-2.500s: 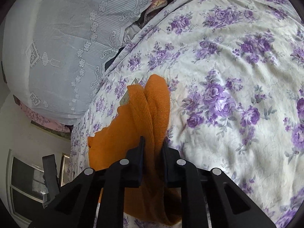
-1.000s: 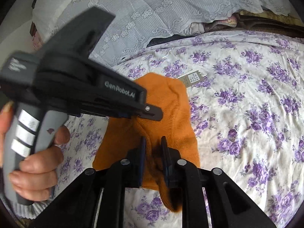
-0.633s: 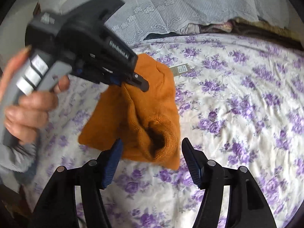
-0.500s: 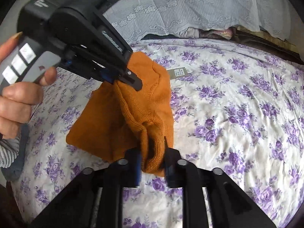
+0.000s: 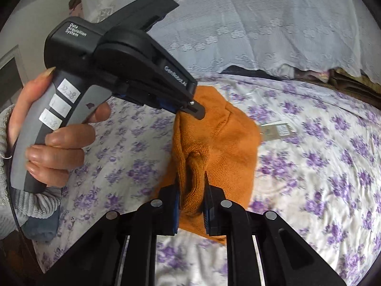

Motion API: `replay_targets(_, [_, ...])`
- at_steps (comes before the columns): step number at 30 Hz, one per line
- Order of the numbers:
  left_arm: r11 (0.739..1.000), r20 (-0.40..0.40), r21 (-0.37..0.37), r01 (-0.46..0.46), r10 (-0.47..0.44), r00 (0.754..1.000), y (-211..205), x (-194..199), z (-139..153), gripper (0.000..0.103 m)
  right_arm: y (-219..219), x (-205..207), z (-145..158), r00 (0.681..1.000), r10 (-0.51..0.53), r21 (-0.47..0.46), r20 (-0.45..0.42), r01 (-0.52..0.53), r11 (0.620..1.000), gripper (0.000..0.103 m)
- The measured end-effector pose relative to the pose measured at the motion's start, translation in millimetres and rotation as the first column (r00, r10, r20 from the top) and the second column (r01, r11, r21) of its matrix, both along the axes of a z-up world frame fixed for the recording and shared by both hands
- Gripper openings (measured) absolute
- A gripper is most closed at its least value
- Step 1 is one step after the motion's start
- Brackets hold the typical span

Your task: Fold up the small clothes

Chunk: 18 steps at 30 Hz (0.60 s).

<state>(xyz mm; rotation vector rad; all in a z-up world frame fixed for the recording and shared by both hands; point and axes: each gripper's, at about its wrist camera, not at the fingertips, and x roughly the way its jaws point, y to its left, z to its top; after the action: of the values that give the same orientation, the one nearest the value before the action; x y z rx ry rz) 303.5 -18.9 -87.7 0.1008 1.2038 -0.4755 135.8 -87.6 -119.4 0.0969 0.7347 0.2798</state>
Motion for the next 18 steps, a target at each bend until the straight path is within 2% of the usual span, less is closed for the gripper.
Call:
replay_targets(5, [1.0, 0.004, 0.018, -0.013, 0.013, 1.0, 38.8, 5.8, -14.0, 0.018, 48.2, 12.1, -10.9, 0.997, 0.054, -0.05, -0.047, -0.056, 0.997, 0.016])
replay_targets(8, [0.999, -0.019, 0.043, -0.022, 0.023, 1.0, 57.6, 11.4, -36.9, 0.018, 70.6, 21.1, -27.7, 0.992, 0.077, -0.08, -0.099, -0.085, 0.993, 0.016])
replay_targets(13, [0.997, -0.101, 0.053, -0.06, 0.065, 0.993, 84.5, 21.1, -89.4, 0.019, 95.8, 32.6, -62.2, 0.976, 0.103, -0.123, -0.193, -0.129, 0.984, 0.016])
replay_targets(18, [0.994, -0.101, 0.069, -0.084, 0.091, 0.991, 93.3, 20.6, -121.7, 0.029, 100.2, 42.8, -103.4, 0.945, 0.085, -0.116, -0.315, -0.128, 0.985, 0.017])
